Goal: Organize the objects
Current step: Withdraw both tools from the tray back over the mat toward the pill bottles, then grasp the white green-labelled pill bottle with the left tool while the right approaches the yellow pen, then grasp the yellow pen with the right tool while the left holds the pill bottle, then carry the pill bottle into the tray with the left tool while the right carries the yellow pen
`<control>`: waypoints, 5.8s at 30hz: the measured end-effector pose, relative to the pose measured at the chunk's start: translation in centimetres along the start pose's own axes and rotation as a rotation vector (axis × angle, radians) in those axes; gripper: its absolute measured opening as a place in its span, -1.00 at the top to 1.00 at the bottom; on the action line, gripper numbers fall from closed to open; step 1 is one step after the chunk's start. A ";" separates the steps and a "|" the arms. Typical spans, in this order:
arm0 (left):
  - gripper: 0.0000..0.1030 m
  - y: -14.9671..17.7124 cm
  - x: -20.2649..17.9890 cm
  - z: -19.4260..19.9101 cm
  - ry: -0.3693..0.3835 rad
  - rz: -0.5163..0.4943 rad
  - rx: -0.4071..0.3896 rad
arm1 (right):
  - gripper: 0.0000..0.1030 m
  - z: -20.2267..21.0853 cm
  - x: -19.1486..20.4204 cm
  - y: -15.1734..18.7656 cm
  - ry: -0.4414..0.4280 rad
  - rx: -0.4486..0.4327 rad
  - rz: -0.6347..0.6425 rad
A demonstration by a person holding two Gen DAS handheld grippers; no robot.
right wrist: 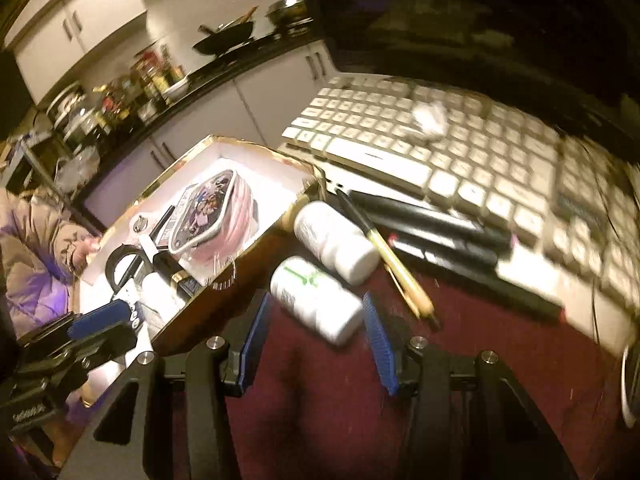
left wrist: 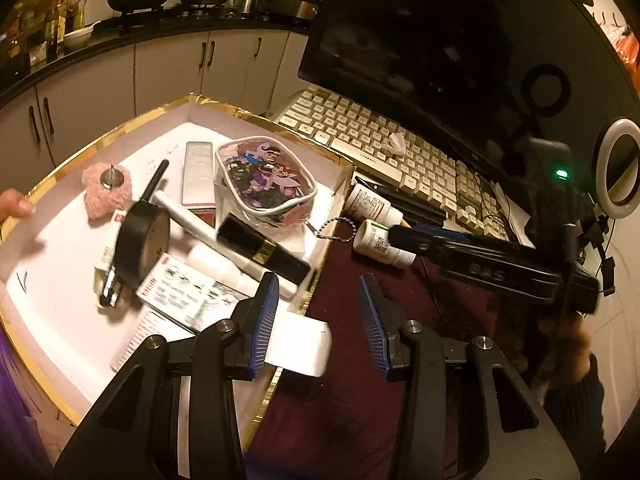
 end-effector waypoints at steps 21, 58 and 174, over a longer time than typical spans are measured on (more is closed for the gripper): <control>0.20 0.5 -0.9 -1.1 0.020 -0.018 0.034 | 0.40 3.3 -0.8 2.2 0.003 -0.018 0.023; 0.26 -1.7 -6.2 -10.6 -0.077 -0.133 0.165 | 0.76 0.8 -3.5 1.4 0.107 0.068 0.058; 0.42 -2.2 15.2 -0.7 -0.249 0.156 0.082 | 0.81 -7.2 13.8 -0.2 -0.209 -0.049 0.025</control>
Point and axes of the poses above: each gripper's, at about its wrist camera, not at the fingertips, and z roughly against the way its jaws point, x to its left, y to its underside, the point moved 1 cm from there along -z, roughly the way its jaws point, and after that the axes turned 5 degrees about -y, right-handed, at the moved point
